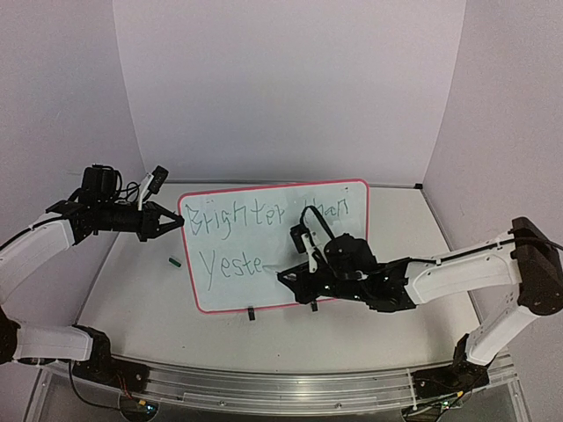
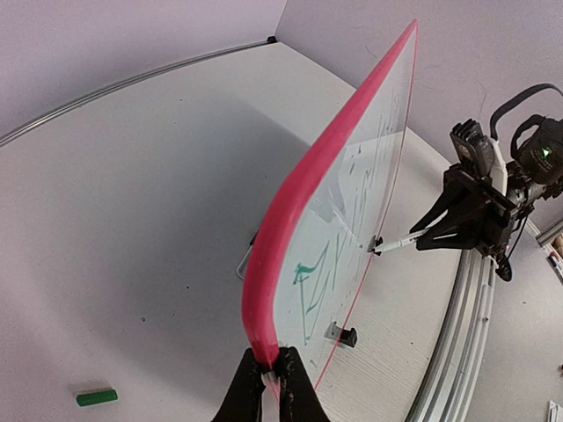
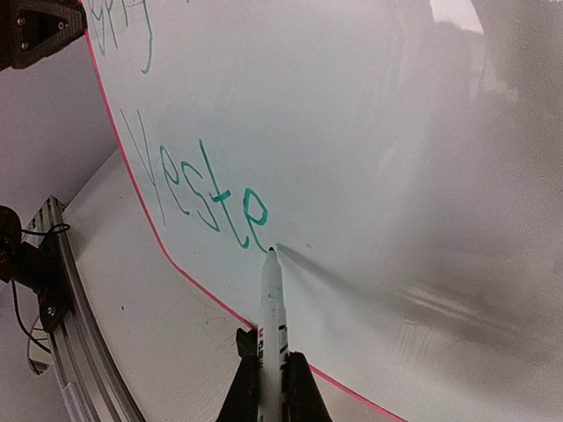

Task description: Write a sentence on the whiteboard

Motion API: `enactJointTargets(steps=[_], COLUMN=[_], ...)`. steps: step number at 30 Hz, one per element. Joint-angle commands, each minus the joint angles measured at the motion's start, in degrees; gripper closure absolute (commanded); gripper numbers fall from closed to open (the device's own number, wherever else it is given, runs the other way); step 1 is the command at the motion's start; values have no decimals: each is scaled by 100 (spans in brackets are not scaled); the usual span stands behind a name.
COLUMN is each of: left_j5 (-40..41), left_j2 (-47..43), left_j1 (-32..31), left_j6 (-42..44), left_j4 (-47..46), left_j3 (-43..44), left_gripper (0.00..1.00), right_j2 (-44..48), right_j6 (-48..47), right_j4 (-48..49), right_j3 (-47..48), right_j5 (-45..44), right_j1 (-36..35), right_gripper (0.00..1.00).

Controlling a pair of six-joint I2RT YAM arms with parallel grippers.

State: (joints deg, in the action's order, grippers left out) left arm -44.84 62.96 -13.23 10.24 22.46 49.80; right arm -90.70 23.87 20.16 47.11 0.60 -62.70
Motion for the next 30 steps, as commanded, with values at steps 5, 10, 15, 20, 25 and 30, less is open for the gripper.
enactJointTargets(steps=[5,10,15,20,25,30], left_j5=[169,169,169,176,177,177], left_j2=[144,162,178,180,182,181], left_j1=[-122,-118,-120,-120,-119,-127], left_j6=[209,204,206,202,202,203], left_j4=[470,475,470,471,473,479], left_j3=[-54,-58,-52,-50,-51,-59], left_gripper=[100,100,100,100,100,100], right_j2=[520,353,166,80,53,97], right_j6=[-145,-215,-255,-261,-163,-20], right_j4=[217,191,191,173,88,-10], right_j3=[-44,144,293,356,323,196], right_j5=[-143,-311,-369,-477,-612,-511], right_j1=[12,14,16,19,21,22], right_gripper=[100,100,100,100,100,100])
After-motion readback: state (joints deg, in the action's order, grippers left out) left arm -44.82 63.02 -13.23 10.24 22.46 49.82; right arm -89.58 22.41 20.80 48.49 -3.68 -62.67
